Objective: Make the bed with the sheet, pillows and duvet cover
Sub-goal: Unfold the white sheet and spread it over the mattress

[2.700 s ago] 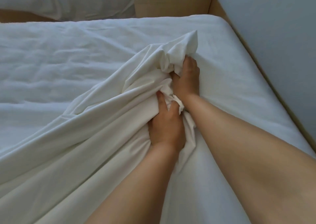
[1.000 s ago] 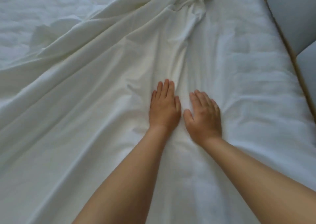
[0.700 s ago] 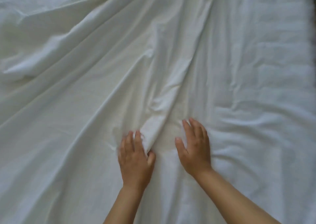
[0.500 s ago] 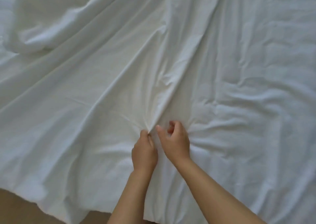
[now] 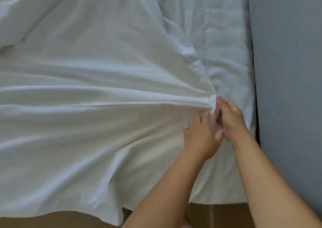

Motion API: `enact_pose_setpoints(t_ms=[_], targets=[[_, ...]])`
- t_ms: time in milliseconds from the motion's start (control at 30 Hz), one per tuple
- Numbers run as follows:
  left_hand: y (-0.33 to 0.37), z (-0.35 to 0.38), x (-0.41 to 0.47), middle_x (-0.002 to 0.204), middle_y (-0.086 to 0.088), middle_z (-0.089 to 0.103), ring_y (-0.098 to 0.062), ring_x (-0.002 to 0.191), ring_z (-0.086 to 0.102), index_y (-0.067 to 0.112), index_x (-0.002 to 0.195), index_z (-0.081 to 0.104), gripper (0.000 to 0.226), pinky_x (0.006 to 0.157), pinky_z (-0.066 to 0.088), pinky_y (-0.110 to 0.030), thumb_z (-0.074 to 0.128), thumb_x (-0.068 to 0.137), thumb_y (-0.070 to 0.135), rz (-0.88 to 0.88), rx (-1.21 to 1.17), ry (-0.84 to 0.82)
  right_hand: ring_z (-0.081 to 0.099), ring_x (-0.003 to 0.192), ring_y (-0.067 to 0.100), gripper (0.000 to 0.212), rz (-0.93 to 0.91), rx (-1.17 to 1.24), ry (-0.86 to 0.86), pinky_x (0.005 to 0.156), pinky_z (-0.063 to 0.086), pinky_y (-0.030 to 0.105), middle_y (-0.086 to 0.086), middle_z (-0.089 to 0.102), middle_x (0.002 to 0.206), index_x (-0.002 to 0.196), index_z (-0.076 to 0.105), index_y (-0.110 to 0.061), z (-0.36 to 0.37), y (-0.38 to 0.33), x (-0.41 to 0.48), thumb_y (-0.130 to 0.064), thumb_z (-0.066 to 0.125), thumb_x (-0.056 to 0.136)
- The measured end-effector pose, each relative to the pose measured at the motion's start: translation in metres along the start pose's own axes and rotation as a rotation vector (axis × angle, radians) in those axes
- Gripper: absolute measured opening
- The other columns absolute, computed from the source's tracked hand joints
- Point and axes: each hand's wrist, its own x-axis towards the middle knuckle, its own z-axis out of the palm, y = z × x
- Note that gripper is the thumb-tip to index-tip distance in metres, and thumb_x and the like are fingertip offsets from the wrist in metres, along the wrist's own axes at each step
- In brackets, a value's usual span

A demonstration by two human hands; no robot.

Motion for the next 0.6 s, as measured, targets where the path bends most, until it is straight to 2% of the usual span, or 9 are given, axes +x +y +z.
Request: enact_pose_setpoints(t_ms=[67,133,233,300,367,433,467,533,600], targets=[[-0.031,0.022,-0.021,0.143,-0.008,0.031,-0.028,0.13,0.03,0.016,0.145,0.02,0.084,0.101,0.032,-0.044,0.053,0.081,0.059,-0.099,0.24,-0.045,0.066,0.072,0.013,0.022,0.122,-0.03,-0.153,0.064,0.052,0.025,0.002,0.069,0.082,0.092,0.061,-0.013,-0.016,0.041,-0.021,-0.034,0.065,0.085],[-0.059,0.036,-0.053,0.148,-0.009,0.026,-0.029,0.134,0.029,0.016,0.147,0.018,0.1,0.101,0.032,-0.046,0.059,0.071,0.066,-0.113,0.408,-0.046,0.07,0.077,0.012,0.025,0.235,-0.033,-0.278,0.061,0.052,0.02,0.002,0.073,0.086,0.099,0.063,-0.013,-0.022,0.083,-0.053,-0.032,0.068,0.082],[-0.077,0.049,-0.089,0.124,-0.015,0.058,-0.034,0.109,0.06,0.008,0.129,0.055,0.107,0.072,0.052,-0.047,0.083,0.038,0.056,-0.113,0.486,0.022,0.07,0.087,0.012,0.018,0.379,-0.045,-0.441,0.066,0.053,0.02,-0.002,0.074,0.092,0.106,0.066,-0.016,-0.01,0.124,-0.096,-0.021,0.062,0.089],[-0.081,0.055,-0.099,0.125,-0.015,0.059,-0.034,0.11,0.06,0.007,0.128,0.056,0.099,0.071,0.053,-0.045,0.086,0.043,0.047,-0.124,0.461,0.05,0.069,0.088,0.015,0.016,0.364,-0.083,-0.374,0.069,0.053,0.022,-0.002,0.074,0.091,0.101,0.067,-0.016,-0.002,0.13,-0.108,-0.02,0.053,0.095],[-0.076,0.058,-0.103,0.13,-0.018,0.055,-0.037,0.114,0.056,0.004,0.133,0.051,0.084,0.077,0.052,-0.045,0.082,0.06,0.028,-0.077,0.443,0.078,0.068,0.086,0.017,0.022,0.304,-0.022,-0.172,0.07,0.052,0.024,0.001,0.072,0.088,0.091,0.066,-0.017,-0.005,0.123,-0.106,-0.023,0.046,0.097],[-0.06,0.062,-0.101,0.124,-0.019,0.055,-0.037,0.108,0.056,0.003,0.133,0.05,0.062,0.078,0.051,-0.039,0.069,0.074,0.008,-0.005,0.35,0.089,0.066,0.084,0.021,0.022,0.255,0.131,0.04,0.074,0.053,0.034,0.007,0.07,0.087,0.088,0.063,-0.015,-0.021,0.108,-0.099,-0.025,0.045,0.097],[-0.047,0.064,-0.098,0.124,-0.015,0.053,-0.033,0.109,0.053,0.006,0.133,0.049,0.051,0.08,0.048,-0.036,0.057,0.083,0.006,-0.008,0.252,0.046,0.066,0.084,0.022,0.022,0.212,0.169,0.133,0.075,0.053,0.037,0.007,0.069,0.086,0.086,0.063,-0.016,-0.034,0.102,-0.094,-0.025,0.046,0.097],[-0.023,0.068,-0.089,0.111,-0.008,0.057,-0.025,0.103,0.052,0.012,0.118,0.057,0.035,0.076,0.041,-0.03,0.04,0.088,0.005,0.006,-0.002,-0.031,0.066,0.084,0.021,0.022,0.115,0.189,0.248,0.076,0.053,0.036,0.003,0.069,0.083,0.084,0.063,-0.018,-0.06,0.097,-0.092,-0.028,0.048,0.096],[-0.003,0.067,-0.08,0.092,-0.001,0.064,-0.015,0.087,0.057,0.012,0.094,0.063,0.03,0.068,0.041,-0.027,0.036,0.085,0.002,0.016,-0.234,-0.072,0.067,0.09,0.02,0.023,0.115,0.264,0.154,0.077,0.054,0.033,0.002,0.072,0.089,0.092,0.066,-0.02,-0.081,0.1,-0.095,-0.038,0.052,0.094]])
